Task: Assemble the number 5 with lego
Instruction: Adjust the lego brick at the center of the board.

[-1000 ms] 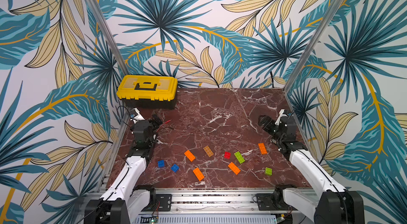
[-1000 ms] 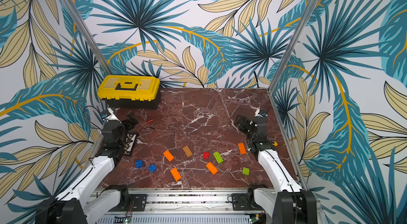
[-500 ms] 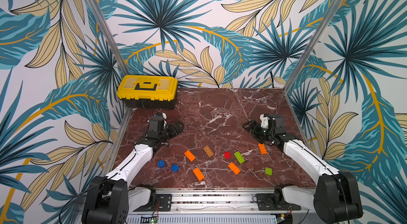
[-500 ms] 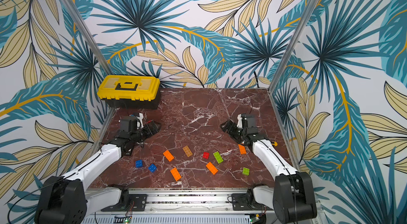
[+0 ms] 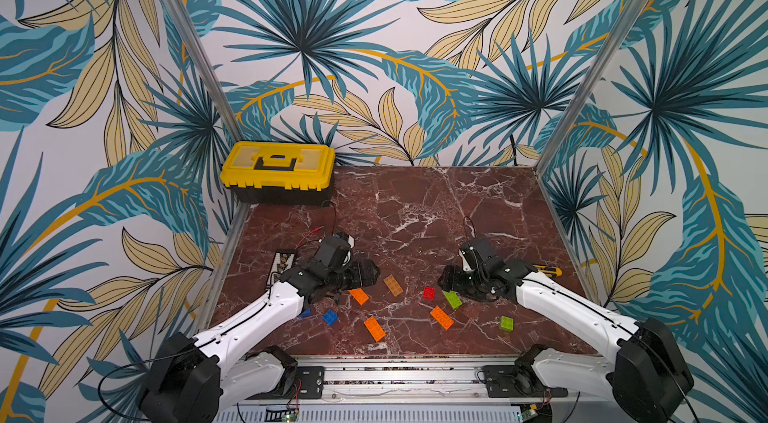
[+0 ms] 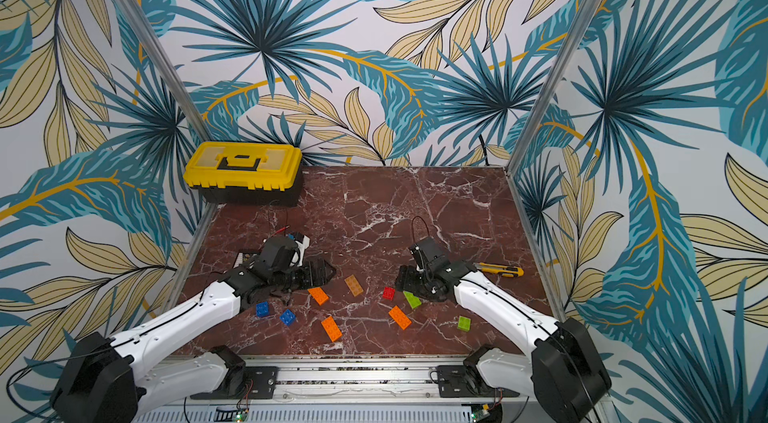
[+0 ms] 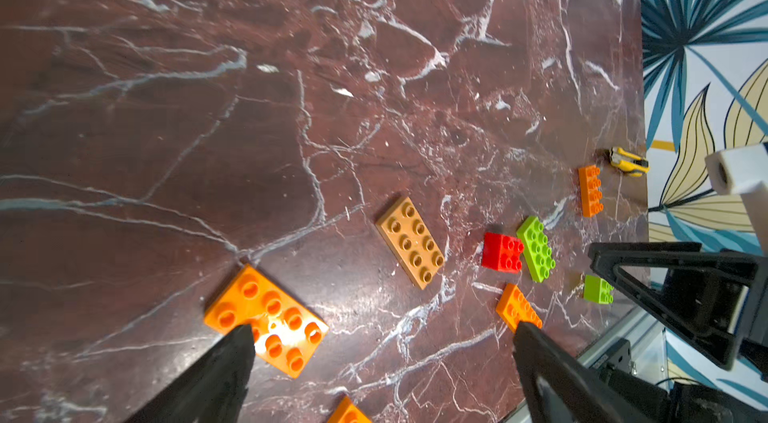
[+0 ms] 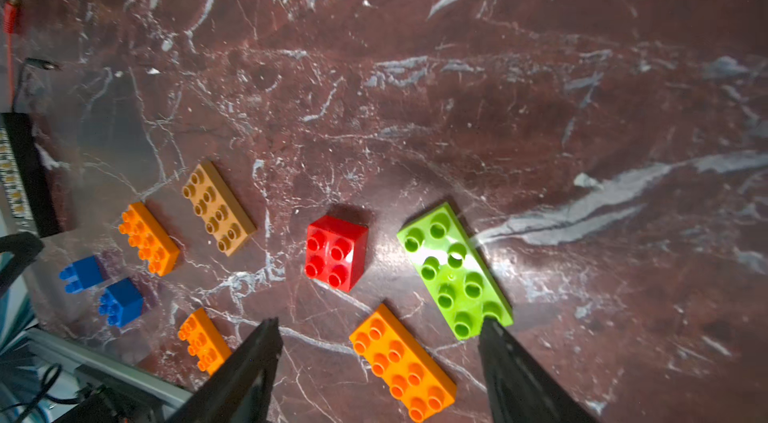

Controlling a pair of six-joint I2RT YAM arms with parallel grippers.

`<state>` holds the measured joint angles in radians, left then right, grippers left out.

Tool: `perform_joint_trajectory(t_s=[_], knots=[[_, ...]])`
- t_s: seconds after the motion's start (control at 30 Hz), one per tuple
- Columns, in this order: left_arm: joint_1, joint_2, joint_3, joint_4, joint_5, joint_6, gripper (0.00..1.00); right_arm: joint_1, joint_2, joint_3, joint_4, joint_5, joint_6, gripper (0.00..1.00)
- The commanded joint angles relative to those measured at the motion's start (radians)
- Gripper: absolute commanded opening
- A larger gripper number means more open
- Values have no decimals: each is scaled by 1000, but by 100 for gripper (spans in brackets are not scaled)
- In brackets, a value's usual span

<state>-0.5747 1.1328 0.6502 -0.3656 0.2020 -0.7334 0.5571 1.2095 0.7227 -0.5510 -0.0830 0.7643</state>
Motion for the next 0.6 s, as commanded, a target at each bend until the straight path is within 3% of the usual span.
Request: perform_joint_trajectory(t_s=[0.0,0.2,0.57], knots=[[-50,6,42,-13,-30,8,100,21,-25,-22,-63,74,44,77],[-125,46,64,-32,-70,11,100,75,-16,-63,28,-15,96,75],[-138,19,53,-31,-139,0,100,167,55,-54,217,-115,137,71]])
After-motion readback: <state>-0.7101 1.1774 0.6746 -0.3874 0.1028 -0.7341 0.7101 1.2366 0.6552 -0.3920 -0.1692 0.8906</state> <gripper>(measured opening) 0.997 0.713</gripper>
